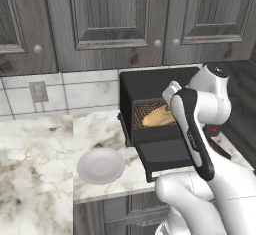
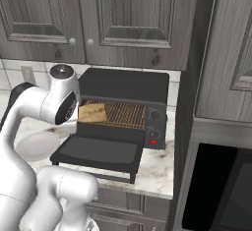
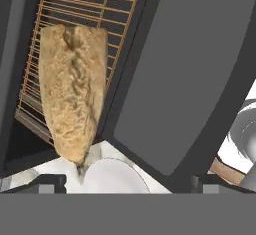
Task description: Pull the toaster oven rack outwards. Pick up the baguette from the plate and place it on the toaster oven rack. Close the toaster oven door fully and set the temperature to the lowest setting.
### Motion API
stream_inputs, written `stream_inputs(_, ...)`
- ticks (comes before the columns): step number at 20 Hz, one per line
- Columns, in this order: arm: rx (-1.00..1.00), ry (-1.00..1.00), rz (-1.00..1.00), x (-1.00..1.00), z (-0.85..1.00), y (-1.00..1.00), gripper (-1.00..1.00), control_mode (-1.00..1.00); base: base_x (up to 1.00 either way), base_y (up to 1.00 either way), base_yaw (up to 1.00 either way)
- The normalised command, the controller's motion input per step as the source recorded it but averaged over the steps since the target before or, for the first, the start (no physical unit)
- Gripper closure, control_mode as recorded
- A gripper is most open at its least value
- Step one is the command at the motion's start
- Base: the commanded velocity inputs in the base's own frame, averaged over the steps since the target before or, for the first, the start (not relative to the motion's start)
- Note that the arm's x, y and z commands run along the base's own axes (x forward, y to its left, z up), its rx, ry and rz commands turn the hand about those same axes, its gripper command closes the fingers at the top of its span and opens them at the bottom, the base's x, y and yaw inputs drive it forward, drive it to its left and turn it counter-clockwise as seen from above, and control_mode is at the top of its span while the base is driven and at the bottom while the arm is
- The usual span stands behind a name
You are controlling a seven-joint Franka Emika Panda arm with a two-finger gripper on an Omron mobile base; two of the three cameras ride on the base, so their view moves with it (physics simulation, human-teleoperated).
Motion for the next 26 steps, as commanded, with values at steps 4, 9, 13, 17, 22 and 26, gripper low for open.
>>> stream_inputs(4,0.00,-0.21,0.00,-0.17,0.00,-0.83,-1.00,-1.00,0.00,0.00,0.00)
stream_inputs(9,-0.08,-0.06,0.00,0.00,0.00,-0.88,-1.00,-1.00,0.00,0.00,0.00)
stream_inputs(13,-0.21,0.01,0.20,0.21,0.17,-0.51,-1.00,-1.00,0.00,0.00,0.00)
stream_inputs(17,-0.27,0.13,0.48,0.16,0.14,-0.23,-1.00,-1.00,0.00,0.00,0.00)
stream_inputs(22,-0.35,0.29,0.47,-0.10,0.00,-0.17,-1.00,-1.00,0.00,0.00,0.00)
stream_inputs(26,-0.33,0.29,0.28,-0.06,0.00,0.00,-1.00,-1.00,0.00,0.00,0.00)
